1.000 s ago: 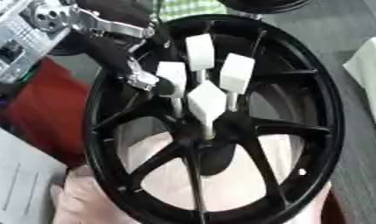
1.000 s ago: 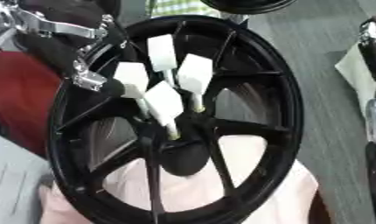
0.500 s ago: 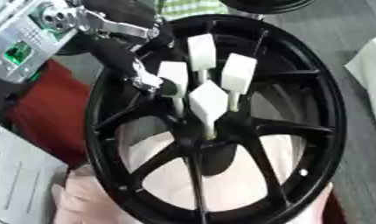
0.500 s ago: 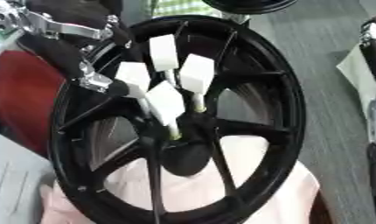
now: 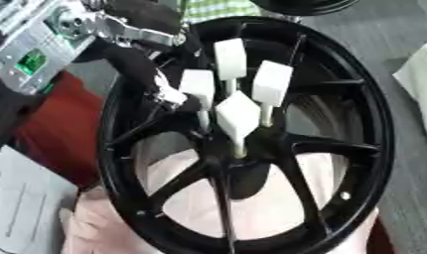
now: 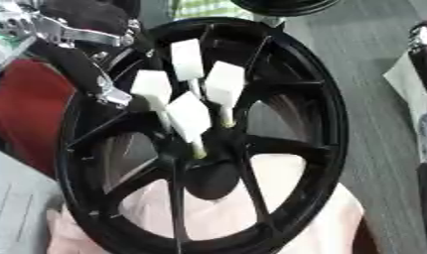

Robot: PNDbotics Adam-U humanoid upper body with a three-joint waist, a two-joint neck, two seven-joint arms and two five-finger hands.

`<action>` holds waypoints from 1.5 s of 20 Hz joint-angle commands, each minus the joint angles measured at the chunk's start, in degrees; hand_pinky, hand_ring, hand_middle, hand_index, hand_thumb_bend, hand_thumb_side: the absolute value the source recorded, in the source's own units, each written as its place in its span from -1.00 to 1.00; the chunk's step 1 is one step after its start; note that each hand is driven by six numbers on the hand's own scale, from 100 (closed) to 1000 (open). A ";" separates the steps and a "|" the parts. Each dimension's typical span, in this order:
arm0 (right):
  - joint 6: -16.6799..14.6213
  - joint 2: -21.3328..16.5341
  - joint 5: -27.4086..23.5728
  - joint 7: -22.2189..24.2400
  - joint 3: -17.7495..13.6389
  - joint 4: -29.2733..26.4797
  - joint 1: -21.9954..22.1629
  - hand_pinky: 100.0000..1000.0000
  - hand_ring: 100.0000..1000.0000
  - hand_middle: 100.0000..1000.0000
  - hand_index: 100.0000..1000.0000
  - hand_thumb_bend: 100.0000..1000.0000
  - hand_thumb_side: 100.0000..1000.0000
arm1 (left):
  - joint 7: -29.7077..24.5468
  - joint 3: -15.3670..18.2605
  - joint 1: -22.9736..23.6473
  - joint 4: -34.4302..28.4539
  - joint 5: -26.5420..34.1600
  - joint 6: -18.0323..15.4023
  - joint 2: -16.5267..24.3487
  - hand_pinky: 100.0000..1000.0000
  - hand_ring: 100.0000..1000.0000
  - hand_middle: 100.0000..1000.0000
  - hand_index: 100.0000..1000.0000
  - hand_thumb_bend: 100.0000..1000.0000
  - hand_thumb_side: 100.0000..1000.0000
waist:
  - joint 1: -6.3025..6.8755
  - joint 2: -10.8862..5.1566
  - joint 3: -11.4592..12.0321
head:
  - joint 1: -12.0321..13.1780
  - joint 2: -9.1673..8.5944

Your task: Pull the pin out of the wheel hub.

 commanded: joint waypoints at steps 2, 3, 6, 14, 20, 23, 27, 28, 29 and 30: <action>-0.15 -0.85 -0.37 0.22 -0.02 -1.59 -0.73 0.88 1.00 0.64 0.79 -1.00 0.01 | -7.16 1.25 -0.74 0.13 -0.48 -6.55 0.11 0.45 0.40 0.03 0.51 -0.39 0.59 | -0.68 -0.81 -0.10 | 0.25 0.00; -0.16 -0.83 -0.38 0.22 -0.03 -1.59 -0.75 0.88 1.00 0.64 0.79 -1.00 0.01 | -7.16 1.28 -0.69 0.20 -0.60 -6.40 0.01 0.45 0.39 0.02 0.51 -0.39 0.59 | -0.68 -0.80 -0.13 | 0.28 0.01; -0.16 -0.82 -0.44 0.20 -0.02 -1.60 -0.78 0.88 1.00 0.64 0.79 -1.00 0.01 | -7.16 1.26 -0.57 0.37 -0.94 -6.28 -0.21 0.43 0.37 0.00 0.48 -0.40 0.54 | -0.69 -0.79 -0.17 | 0.33 0.07; -0.20 -0.80 -0.56 0.23 0.05 -1.61 -0.85 0.88 1.00 0.65 0.79 -1.00 0.01 | -7.16 1.07 -0.20 1.37 -1.33 -6.98 -0.79 0.36 0.28 -0.10 0.37 -0.41 0.38 | -0.74 -0.80 -0.22 | 0.46 0.16; -0.21 -0.77 -0.55 0.36 0.16 -1.60 -0.88 0.88 1.00 0.65 0.79 -1.00 0.00 | -7.16 1.47 0.06 2.41 -1.63 -7.11 -1.25 0.32 0.22 -0.16 0.30 -0.63 0.22 | -0.78 -0.79 -0.27 | 0.60 0.10; -0.21 -0.76 -0.53 0.39 0.16 -1.61 -0.88 0.88 1.00 0.65 0.79 -1.00 0.00 | -7.16 1.60 0.11 2.70 -1.33 -6.54 -1.35 0.28 0.18 -0.19 0.26 -0.74 0.05 | -0.79 -0.79 -0.27 | 0.62 0.14; -0.20 -0.77 -0.49 0.45 0.25 -1.61 -0.87 0.88 1.00 0.65 0.79 -1.00 0.00 | -7.15 1.76 0.17 2.79 -0.44 -5.29 -1.42 0.23 0.13 -0.23 0.20 -0.96 -0.14 | -0.79 -0.80 -0.27 | 0.63 0.07; -0.19 -0.77 -0.48 0.47 0.26 -1.61 -0.88 0.88 1.00 0.65 0.79 -1.00 0.00 | -7.10 1.83 0.16 2.77 -0.21 -4.87 -1.45 0.22 0.11 -0.25 0.18 -0.97 -0.26 | -0.80 -0.81 -0.28 | 0.64 0.08; -0.18 -0.76 -0.47 0.47 0.25 -1.60 -0.88 0.88 1.00 0.65 0.79 -1.00 0.00 | -6.98 1.89 0.17 2.73 0.04 -4.42 -1.46 0.20 0.10 -0.27 0.16 -0.98 -0.33 | -0.80 -0.81 -0.29 | 0.66 0.09; -0.17 -0.76 -0.46 0.47 0.25 -1.59 -0.88 0.88 1.00 0.65 0.79 -1.00 0.00 | -6.89 1.92 0.20 2.66 0.29 -3.99 -1.44 0.18 0.08 -0.29 0.14 -1.00 -0.41 | -0.80 -0.81 -0.30 | 0.68 0.11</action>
